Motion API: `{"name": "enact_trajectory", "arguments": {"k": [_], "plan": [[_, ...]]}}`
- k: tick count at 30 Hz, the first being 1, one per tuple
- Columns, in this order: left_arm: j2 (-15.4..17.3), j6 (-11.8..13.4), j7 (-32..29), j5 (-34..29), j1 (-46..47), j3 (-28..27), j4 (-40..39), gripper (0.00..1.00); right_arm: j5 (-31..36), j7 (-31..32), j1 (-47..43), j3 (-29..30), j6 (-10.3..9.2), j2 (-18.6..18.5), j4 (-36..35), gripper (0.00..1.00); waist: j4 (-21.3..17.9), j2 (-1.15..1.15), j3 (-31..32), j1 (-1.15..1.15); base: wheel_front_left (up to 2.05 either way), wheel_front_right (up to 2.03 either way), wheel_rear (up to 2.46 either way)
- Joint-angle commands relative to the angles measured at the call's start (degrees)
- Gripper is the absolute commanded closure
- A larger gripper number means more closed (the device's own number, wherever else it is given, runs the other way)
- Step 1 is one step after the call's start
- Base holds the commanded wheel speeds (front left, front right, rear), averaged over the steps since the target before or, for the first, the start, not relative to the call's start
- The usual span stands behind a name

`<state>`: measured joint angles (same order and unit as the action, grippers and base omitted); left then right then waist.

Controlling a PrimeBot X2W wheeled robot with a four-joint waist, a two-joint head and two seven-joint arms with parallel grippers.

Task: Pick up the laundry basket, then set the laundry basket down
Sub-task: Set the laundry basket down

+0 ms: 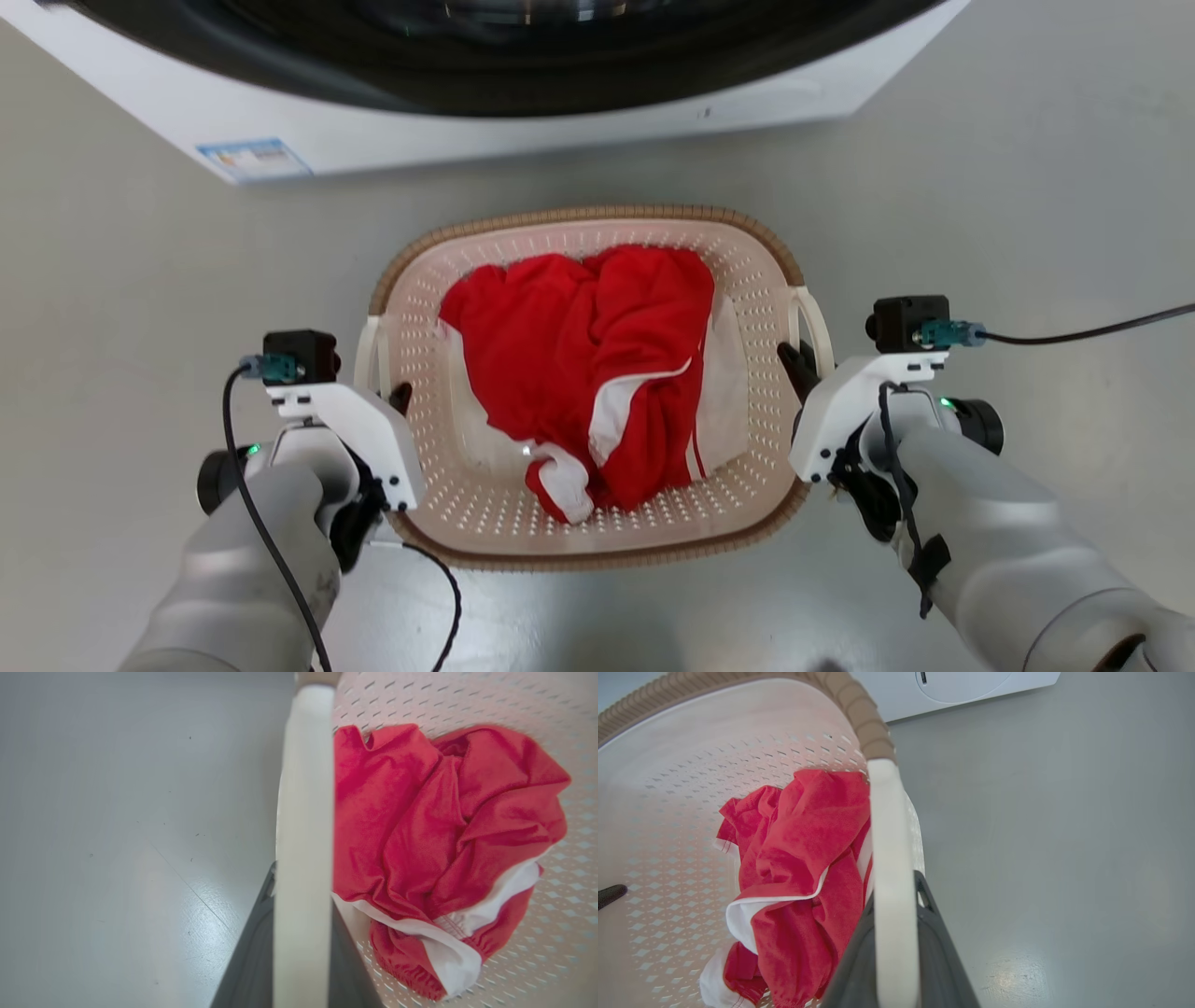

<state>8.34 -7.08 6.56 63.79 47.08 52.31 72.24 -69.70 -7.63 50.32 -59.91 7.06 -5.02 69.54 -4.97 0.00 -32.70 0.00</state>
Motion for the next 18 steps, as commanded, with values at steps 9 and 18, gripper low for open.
{"name": "enact_trajectory", "arguments": {"k": [9,18], "plan": [[2.27,-0.41,3.13,-0.67,4.87,-0.58,0.49,1.0,-1.14,-2.56,1.35,-0.84,0.43,1.0,-0.15,1.0,-0.29,0.0,-8.15,0.0,0.0,0.0,0.0],[2.92,-0.41,5.72,-0.96,7.75,-0.77,1.09,1.0,-2.04,-4.62,3.86,-1.06,0.43,1.46,-0.26,1.0,-0.42,0.0,-13.09,0.0,0.0,0.0,0.0]]}}
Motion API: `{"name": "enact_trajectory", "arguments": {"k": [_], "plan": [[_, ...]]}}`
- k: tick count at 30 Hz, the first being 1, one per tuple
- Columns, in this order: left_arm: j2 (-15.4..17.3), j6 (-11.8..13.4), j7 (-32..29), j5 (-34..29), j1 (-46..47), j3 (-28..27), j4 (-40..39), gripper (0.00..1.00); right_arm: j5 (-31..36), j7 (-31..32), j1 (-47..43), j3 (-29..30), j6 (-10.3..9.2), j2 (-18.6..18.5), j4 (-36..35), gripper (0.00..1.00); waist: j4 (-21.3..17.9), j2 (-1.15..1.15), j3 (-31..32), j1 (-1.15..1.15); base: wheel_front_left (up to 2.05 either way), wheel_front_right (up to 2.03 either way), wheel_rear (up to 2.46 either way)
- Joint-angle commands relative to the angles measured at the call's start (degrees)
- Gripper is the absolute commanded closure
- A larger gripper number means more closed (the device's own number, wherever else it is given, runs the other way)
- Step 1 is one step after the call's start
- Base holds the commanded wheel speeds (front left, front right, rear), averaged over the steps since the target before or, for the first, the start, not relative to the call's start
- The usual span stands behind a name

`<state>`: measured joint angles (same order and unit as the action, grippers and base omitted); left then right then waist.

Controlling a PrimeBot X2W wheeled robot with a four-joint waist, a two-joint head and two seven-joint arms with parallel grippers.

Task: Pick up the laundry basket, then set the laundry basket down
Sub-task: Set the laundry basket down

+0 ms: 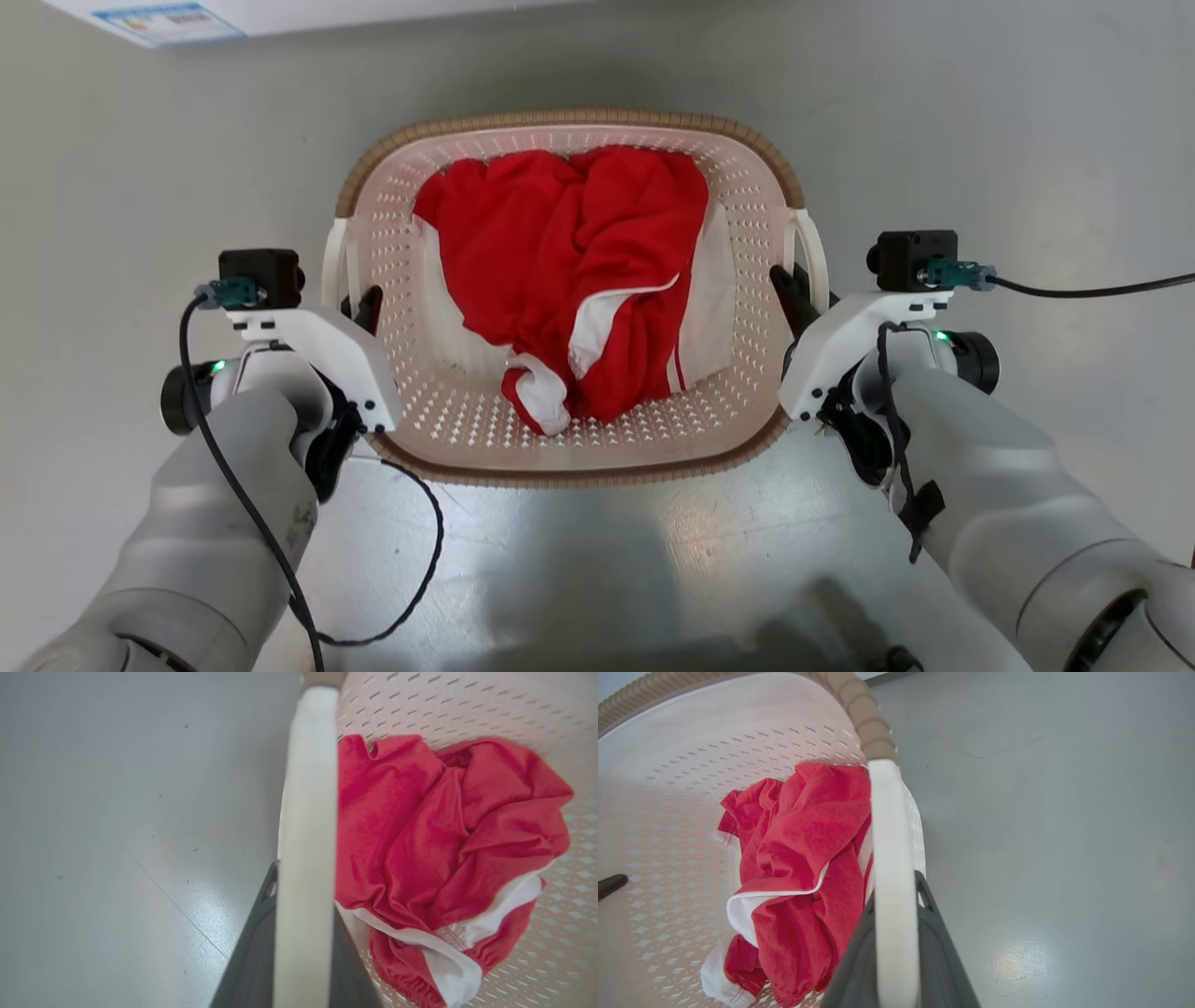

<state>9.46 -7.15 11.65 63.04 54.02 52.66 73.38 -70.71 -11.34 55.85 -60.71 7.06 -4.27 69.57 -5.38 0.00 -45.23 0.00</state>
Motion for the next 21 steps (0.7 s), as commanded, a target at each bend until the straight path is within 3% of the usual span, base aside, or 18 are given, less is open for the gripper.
{"name": "enact_trajectory", "arguments": {"k": [1,21], "plan": [[1.82,-0.34,0.83,-0.2,1.1,-1.19,0.0,1.0,-1.12,-1.09,-1.42,-0.3,0.43,0.74,-0.31,1.0,0.04,0.0,-1.03,0.0,0.0,0.0,0.0],[1.79,0.09,2.43,-0.72,3.2,-1.25,0.48,1.0,-3.07,-2.53,0.73,-1.72,0.43,0.91,-0.66,1.0,0.24,0.0,-5.34,0.0,0.0,0.0,0.0]]}}
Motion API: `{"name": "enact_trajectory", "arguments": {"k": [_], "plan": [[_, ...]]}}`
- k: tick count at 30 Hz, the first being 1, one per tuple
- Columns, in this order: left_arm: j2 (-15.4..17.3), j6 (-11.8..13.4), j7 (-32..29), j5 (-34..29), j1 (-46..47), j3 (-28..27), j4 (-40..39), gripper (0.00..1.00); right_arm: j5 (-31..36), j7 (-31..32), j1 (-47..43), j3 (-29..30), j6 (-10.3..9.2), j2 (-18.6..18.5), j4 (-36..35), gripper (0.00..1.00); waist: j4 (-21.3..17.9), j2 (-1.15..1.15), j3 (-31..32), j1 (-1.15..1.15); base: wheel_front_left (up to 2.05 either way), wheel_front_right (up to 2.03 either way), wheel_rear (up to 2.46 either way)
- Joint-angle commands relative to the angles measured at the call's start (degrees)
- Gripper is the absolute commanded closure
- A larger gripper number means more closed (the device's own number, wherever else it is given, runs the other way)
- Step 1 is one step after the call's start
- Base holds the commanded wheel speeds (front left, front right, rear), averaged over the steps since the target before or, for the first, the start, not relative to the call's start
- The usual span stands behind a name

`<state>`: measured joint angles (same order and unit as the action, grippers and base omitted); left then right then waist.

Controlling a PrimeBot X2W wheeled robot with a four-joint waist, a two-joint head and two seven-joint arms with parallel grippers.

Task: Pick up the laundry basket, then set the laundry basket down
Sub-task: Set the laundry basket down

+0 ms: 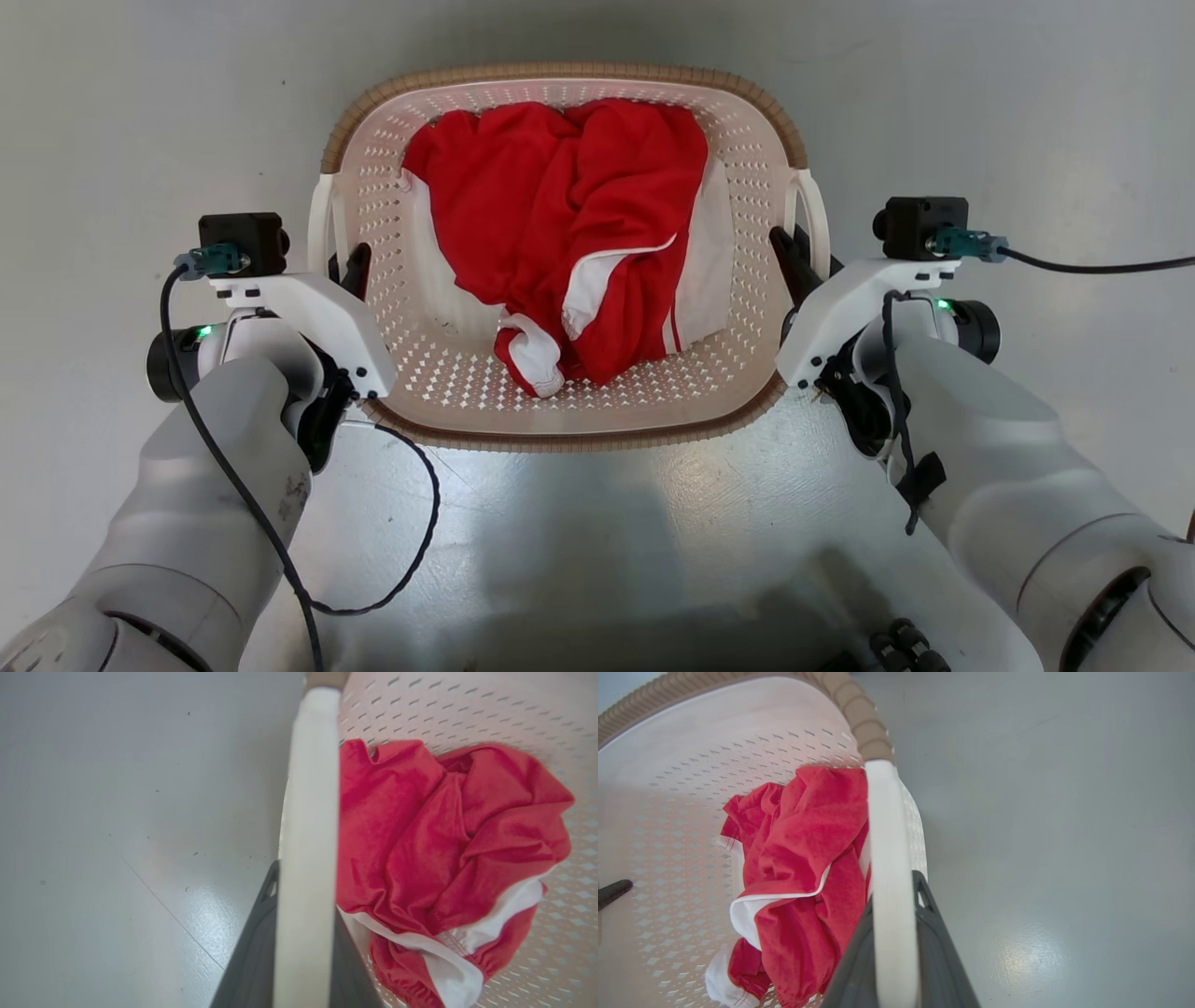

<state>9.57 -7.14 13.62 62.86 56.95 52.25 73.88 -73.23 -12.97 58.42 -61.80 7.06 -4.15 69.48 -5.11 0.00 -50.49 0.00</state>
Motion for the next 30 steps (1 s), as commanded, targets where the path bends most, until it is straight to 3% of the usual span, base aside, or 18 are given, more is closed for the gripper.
{"name": "enact_trajectory", "arguments": {"k": [1,3,4,5,6,7,8,9,21,30], "plan": [[1.67,0.08,0.44,-0.54,0.27,-0.8,-0.01,1.0,-0.64,-0.95,-1.81,-0.7,0.43,0.76,-0.56,1.0,-0.01,0.0,-0.15,0.0,0.0,0.0,0.0],[1.66,0.06,0.46,-0.5,0.28,-0.75,0.01,1.0,-0.87,-1.08,-1.74,-0.98,0.43,0.67,-0.58,1.0,-0.05,0.0,-0.31,0.0,0.0,0.0,0.0],[1.61,0.05,0.41,-0.46,0.26,-0.75,0.02,0.62,-0.98,-1.11,-1.72,-1.04,0.43,0.63,-0.56,1.0,-0.08,0.0,-0.33,0.0,0.0,0.0,0.0],[1.57,0.05,0.29,-0.39,0.25,-0.76,0.02,0.15,-1.14,-1.14,-1.71,-1.06,0.43,0.61,-0.46,1.0,-0.1,0.0,-0.33,0.0,0.0,0.0,0.0],[1.57,0.05,0.29,-0.39,0.25,-0.76,0.02,0.15,-1.14,-1.14,-1.71,-1.06,0.43,0.61,-0.46,1.0,-0.1,0.0,-0.33,0.0,0.0,0.0,0.0],[1.53,0.04,0.2,-0.32,0.24,-0.78,0.03,0.0,-1.31,-1.14,-1.71,-1.08,0.43,0.62,-0.33,0.7,-0.14,0.0,-0.31,0.0,0.0,0.0,0.0],[1.49,0.03,0.15,-0.24,0.25,-0.81,0.03,0.0,-1.46,-1.13,-1.7,-1.14,0.43,0.63,-0.24,0.46,-0.18,0.0,-0.26,0.0,0.0,0.0,0.0],[1.45,0.02,0.08,-0.15,0.24,-0.84,0.04,0.0,-1.63,-1.17,-1.68,-1.11,0.43,0.64,-0.1,0.0,-0.23,0.0,-0.18,0.0,0.0,0.0,0.0],[1.49,-0.06,-0.05,0.69,-1.2,-1.16,0.07,0.0,-3.11,-1.65,-2.99,-1.22,0.43,0.81,-0.18,0.0,-0.74,0.0,3.42,0.0,0.0,0.0,0.0],[2.88,-0.31,1.2,0.78,-4.87,-1.58,-1.27,0.0,-2.81,-2.0,-6.34,1.72,0.43,-1.47,-3.17,0.0,-1.97,0.0,11.51,0.0,0.0,0.0,0.0]]}}
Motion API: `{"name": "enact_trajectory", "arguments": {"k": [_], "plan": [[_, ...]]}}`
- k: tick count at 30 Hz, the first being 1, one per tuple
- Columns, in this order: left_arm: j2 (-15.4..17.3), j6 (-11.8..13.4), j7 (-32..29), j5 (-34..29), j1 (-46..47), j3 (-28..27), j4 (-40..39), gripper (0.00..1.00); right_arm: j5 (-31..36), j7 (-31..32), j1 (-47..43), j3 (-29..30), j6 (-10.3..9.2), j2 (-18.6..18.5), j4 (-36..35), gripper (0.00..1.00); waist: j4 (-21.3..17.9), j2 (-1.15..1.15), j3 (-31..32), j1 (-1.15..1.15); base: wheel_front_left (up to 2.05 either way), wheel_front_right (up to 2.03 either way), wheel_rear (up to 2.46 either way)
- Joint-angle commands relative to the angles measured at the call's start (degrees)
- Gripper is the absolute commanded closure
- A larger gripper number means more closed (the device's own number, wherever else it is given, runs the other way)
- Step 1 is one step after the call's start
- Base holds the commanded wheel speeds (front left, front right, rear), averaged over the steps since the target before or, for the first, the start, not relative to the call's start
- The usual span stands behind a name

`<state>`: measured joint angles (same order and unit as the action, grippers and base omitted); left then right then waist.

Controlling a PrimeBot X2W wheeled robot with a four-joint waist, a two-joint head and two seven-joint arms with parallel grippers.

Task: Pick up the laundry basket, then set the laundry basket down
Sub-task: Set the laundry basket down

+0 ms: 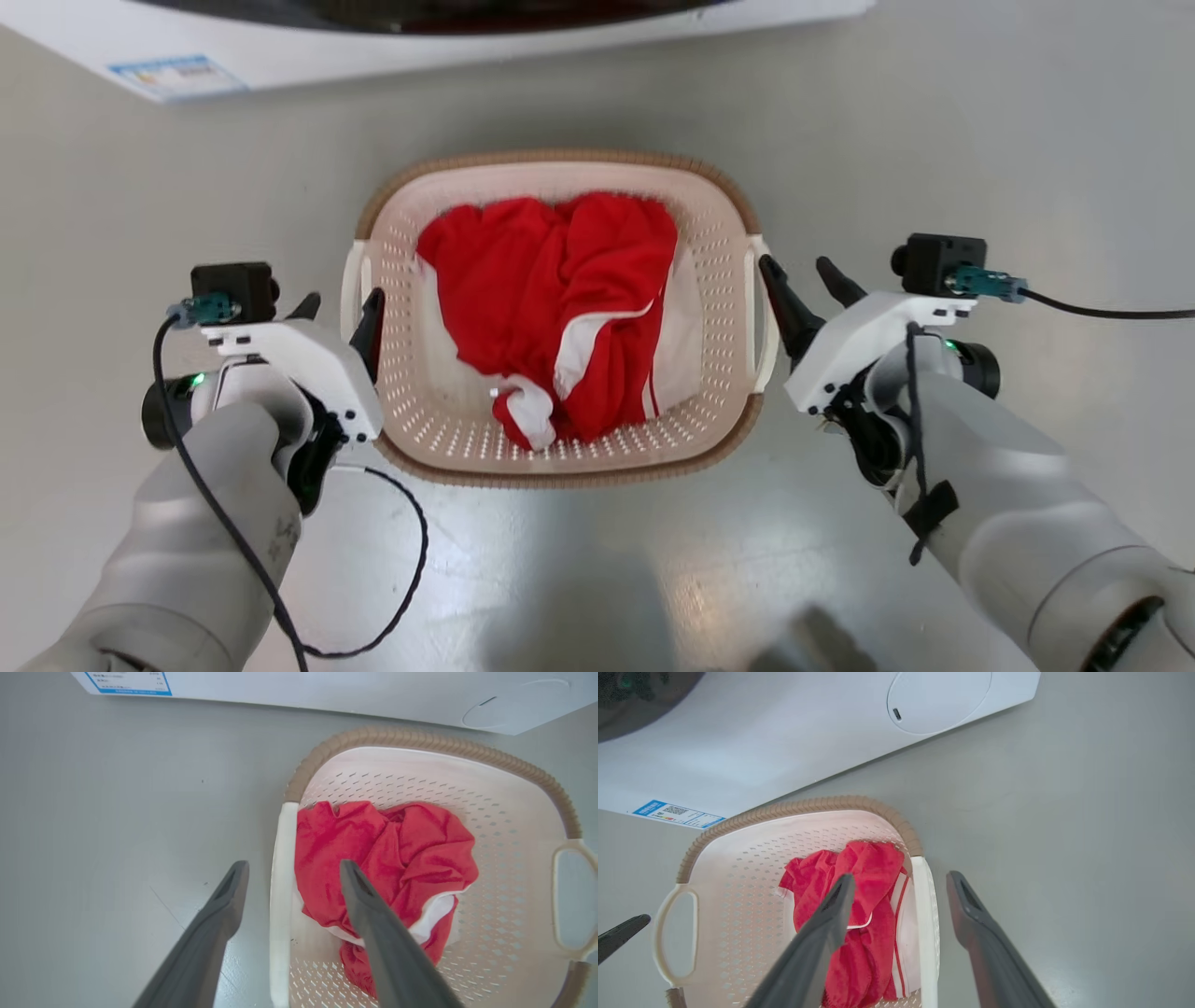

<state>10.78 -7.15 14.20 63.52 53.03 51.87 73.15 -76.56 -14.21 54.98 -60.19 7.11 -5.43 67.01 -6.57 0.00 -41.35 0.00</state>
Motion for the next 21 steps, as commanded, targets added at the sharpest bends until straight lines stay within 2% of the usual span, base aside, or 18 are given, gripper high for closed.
{"name": "enact_trajectory", "arguments": {"k": [1,8,14,21], "plan": [[1.96,-0.31,0.7,0.08,-1.35,-1.43,-1.13,0.0,1.22,-0.76,-3.31,0.85,0.37,-0.54,-1.31,0.0,-0.65,0.0,3.45,0.0,0.0,0.0,0.0],[4.77,-0.33,0.78,-3.42,-4.99,-6.56,-7.06,0.0,8.42,-0.78,-7.06,7.24,0.37,-2.48,-6.04,0.0,-1.07,0.0,10.53,0.0,0.0,0.0,0.0],[4.97,-0.16,0.79,-8.38,-10.03,-13.77,-13.34,0.0,15.28,-0.78,-11.4,12.92,0.37,-3.39,-9.63,0.0,-0.7,0.0,15.98,0.0,0.0,0.0,0.0],[4.52,0.07,0.79,-15.76,-15.42,-21.17,-21.05,0.0,20.19,-0.78,-15.77,18.88,0.37,-3.68,-13.86,0.0,0.02,0.0,20.42,0.0,0.0,0.0,0.0]]}}
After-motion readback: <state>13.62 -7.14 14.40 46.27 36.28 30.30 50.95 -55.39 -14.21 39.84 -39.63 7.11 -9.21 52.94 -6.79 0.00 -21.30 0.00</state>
